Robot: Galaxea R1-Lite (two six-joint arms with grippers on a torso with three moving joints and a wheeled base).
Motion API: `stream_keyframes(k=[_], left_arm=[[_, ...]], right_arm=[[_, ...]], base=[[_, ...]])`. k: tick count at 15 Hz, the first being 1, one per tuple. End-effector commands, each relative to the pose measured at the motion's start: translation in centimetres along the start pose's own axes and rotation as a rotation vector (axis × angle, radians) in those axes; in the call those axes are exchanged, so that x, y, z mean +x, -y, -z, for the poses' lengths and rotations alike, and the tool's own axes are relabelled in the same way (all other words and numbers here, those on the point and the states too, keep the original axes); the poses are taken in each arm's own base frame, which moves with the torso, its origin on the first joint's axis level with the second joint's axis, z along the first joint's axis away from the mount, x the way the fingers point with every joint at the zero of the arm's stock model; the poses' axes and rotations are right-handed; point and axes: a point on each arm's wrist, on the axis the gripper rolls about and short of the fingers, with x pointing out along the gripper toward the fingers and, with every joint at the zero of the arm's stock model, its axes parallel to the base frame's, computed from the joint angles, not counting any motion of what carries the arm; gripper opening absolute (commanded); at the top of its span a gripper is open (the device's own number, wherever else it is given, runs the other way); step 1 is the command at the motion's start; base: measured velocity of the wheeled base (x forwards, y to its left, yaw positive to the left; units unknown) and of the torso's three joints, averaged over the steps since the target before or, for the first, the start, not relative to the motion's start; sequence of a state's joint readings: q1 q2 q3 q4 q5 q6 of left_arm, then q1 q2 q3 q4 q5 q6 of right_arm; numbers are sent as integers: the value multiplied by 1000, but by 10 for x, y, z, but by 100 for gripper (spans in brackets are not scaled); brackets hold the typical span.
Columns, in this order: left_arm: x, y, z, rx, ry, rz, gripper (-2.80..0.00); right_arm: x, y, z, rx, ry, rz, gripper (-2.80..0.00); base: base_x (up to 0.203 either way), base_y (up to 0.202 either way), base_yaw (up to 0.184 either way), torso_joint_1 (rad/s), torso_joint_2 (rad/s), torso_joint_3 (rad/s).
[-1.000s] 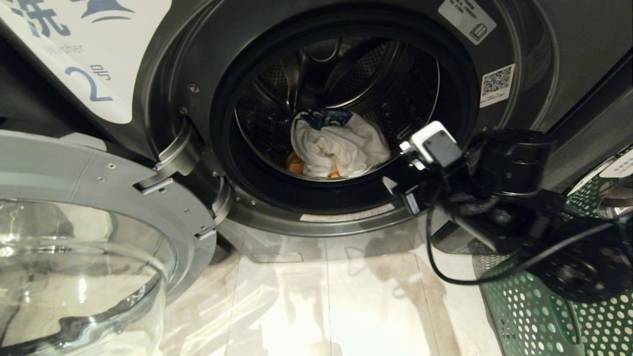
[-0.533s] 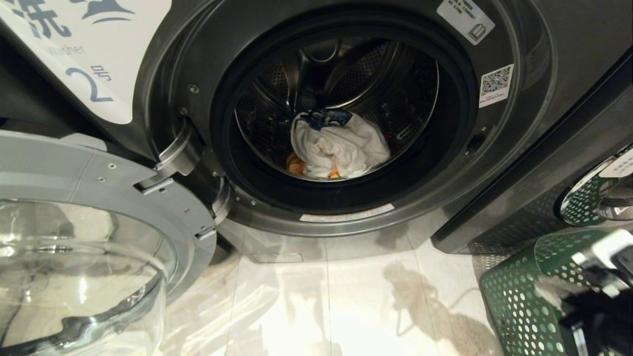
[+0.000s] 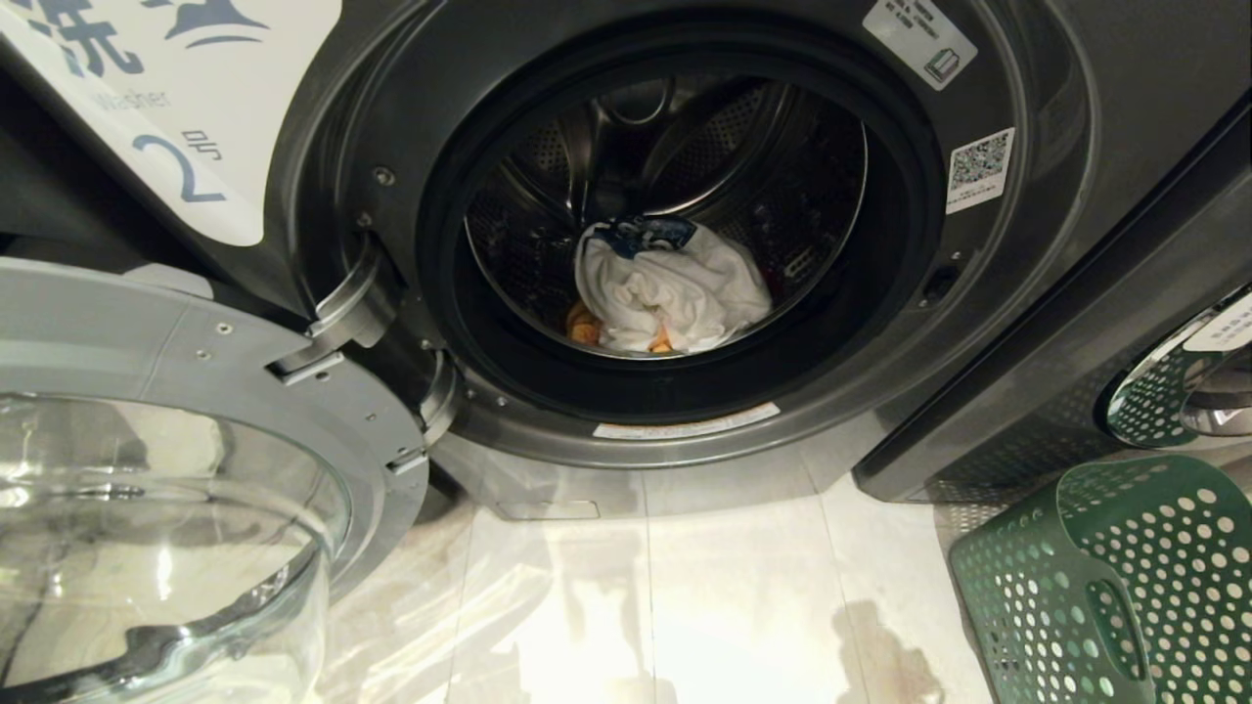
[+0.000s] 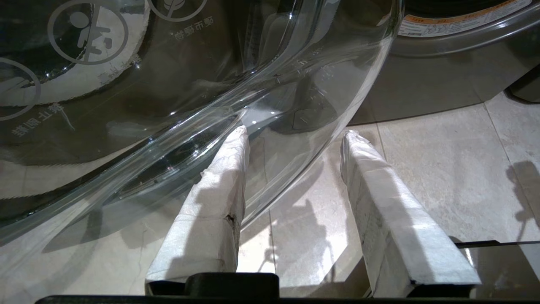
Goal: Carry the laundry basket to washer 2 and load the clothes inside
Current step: Close the washing machine door with the left hand
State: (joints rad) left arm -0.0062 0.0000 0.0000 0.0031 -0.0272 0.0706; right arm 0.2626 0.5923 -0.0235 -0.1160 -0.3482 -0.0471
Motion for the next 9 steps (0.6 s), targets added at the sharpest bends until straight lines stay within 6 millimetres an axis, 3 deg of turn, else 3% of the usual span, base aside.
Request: stream_keyframes(k=[1, 7, 9], left_arm=[[0, 0, 0, 0, 0, 0, -280], [0, 0, 0, 0, 0, 0, -280], [0, 0, 0, 0, 0, 0, -280]], right_arm=[[-12, 4, 7, 75, 110, 42, -280], [-38, -1, 36, 75, 465, -54, -280], [-39, -2, 38, 111, 487, -72, -280]], base=[[0, 0, 0, 0, 0, 0], [0, 0, 0, 0, 0, 0], [0, 0, 0, 0, 0, 0]])
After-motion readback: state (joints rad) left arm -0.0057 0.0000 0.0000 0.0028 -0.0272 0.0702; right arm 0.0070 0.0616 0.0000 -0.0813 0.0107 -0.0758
